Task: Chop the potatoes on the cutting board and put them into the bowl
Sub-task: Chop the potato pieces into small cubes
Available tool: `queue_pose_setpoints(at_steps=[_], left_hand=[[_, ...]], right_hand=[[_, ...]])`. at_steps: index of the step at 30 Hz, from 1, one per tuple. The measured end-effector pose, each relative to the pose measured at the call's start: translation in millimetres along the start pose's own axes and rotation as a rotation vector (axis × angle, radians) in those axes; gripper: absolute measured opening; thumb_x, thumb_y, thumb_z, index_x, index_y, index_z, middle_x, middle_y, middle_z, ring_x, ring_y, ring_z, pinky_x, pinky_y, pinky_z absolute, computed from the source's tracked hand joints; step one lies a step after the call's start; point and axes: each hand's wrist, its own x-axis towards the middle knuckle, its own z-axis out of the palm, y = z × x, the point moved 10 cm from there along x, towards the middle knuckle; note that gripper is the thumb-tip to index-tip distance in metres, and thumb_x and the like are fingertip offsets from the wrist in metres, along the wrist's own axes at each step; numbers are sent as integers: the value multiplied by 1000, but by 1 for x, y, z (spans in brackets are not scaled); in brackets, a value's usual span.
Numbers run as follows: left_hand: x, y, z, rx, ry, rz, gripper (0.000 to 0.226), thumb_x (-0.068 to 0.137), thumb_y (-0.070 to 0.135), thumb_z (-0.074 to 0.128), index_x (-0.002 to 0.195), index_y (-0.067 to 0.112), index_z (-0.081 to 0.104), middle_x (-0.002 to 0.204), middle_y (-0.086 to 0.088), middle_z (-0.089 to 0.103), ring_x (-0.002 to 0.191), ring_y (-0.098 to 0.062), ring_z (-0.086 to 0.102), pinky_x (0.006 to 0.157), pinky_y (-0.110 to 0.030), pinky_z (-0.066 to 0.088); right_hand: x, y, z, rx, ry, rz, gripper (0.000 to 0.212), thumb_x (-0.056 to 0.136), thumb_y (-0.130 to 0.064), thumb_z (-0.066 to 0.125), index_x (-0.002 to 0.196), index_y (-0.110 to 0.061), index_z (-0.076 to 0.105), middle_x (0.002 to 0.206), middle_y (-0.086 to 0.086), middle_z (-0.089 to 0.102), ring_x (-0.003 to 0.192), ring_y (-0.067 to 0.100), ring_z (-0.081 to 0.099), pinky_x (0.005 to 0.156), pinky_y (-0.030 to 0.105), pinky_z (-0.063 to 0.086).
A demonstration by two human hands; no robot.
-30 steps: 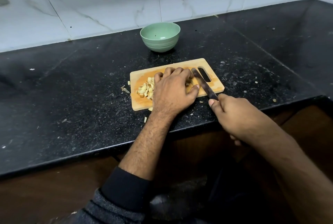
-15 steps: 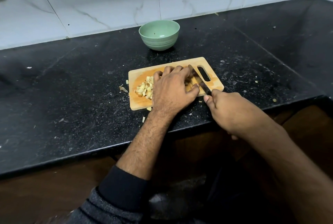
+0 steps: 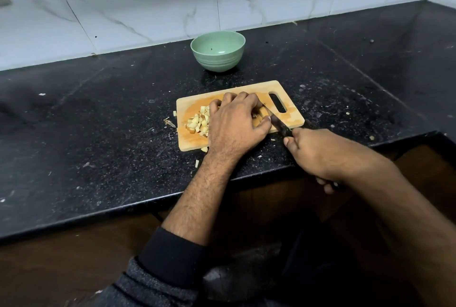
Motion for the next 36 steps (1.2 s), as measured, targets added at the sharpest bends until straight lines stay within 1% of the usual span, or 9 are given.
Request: queue_pose_setpoints(at_steps=[4, 8, 11, 16, 20, 24, 27, 32, 36], left_hand=[[1, -1, 1, -9, 2, -6, 34, 82, 58, 56, 103, 32, 63, 103, 15, 60, 104, -14, 49, 95, -43, 31], [-1, 0, 1, -13, -1, 0, 35, 82, 58, 55, 106, 34, 65, 107, 15, 61, 105, -12, 48, 95, -41, 29], [-1, 1, 1, 4, -2, 14, 34, 83, 58, 54, 106, 33, 62, 107, 15, 62, 104, -12, 48, 93, -40, 29], [-2, 3, 2, 23, -13, 30, 38, 83, 63, 52, 105, 32, 58, 107, 15, 65, 104, -14, 51, 94, -43, 33], [-2, 4, 1, 26, -14, 27, 38, 84, 61, 52, 108, 32, 56, 107, 14, 66, 104, -15, 51, 94, -44, 34], [-2, 5, 1, 29, -9, 32, 38, 84, 58, 53, 114, 36, 58, 108, 15, 66, 103, -15, 51, 91, -42, 32], [-1, 5, 1, 45, -13, 40, 38, 85, 60, 52, 114, 36, 58, 106, 15, 65, 103, -14, 51, 90, -41, 32], [2, 1, 5, 14, -45, 28, 40, 87, 65, 53, 112, 34, 60, 109, 16, 63, 107, -14, 50, 96, -43, 33], [2, -1, 6, -3, -67, 32, 42, 88, 64, 54, 118, 36, 60, 112, 17, 62, 110, -13, 50, 101, -45, 32]], right_hand=[[-19, 9, 6, 8, -30, 37, 31, 108, -45, 29, 115, -20, 46, 84, 14, 62, 42, 18, 57, 35, 24, 46], [-33, 16, 6, 10, -31, 9, 31, 108, -47, 29, 116, -24, 46, 75, 13, 64, 38, 18, 57, 38, 26, 49], [-45, 22, 0, 25, -1, -23, 33, 106, -51, 31, 104, -23, 49, 67, 11, 66, 38, 19, 60, 40, 29, 54], [-41, 23, -14, 162, 160, -57, 35, 106, -49, 35, 88, -22, 49, 58, 8, 62, 31, 17, 57, 39, 27, 49], [-22, 17, -7, 171, 140, -53, 37, 106, -49, 34, 92, -20, 51, 64, 8, 63, 38, 20, 62, 41, 31, 55], [-10, 10, -2, 196, 124, -68, 38, 106, -50, 33, 91, -20, 51, 69, 8, 63, 38, 17, 60, 40, 27, 50], [-8, 9, 0, 216, 98, -56, 38, 106, -51, 32, 96, -20, 52, 69, 8, 63, 37, 16, 59, 41, 28, 52], [-7, 5, -1, 249, 67, -76, 36, 107, -50, 30, 103, -21, 51, 66, 7, 60, 29, 11, 53, 38, 24, 46], [-3, 5, -1, 237, 51, -71, 35, 107, -50, 30, 108, -22, 50, 69, 9, 62, 36, 15, 56, 40, 27, 50]])
